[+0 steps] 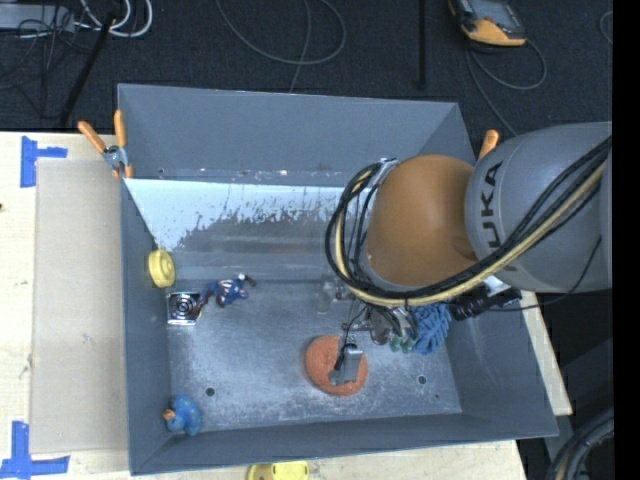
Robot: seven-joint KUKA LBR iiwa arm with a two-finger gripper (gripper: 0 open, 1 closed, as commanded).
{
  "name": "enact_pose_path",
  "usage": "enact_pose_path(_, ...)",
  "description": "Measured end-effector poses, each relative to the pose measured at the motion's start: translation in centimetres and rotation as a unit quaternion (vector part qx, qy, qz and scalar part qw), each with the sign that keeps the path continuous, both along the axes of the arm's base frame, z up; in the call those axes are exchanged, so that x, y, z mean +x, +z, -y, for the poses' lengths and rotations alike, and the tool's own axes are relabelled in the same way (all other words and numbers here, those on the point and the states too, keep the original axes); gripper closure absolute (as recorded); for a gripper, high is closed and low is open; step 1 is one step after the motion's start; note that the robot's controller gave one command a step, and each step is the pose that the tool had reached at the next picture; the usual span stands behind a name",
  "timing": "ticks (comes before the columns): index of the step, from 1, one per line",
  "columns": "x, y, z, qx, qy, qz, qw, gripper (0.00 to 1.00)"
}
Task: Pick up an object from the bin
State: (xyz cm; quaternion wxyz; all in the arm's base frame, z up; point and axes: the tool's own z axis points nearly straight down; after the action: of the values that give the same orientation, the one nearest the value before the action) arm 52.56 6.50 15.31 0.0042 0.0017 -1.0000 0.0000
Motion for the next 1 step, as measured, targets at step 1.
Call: enact_pose_path(1, 0.14, 0.44, 0.04, 0.0, -0.001, 0.0033, 1.0, 0.0)
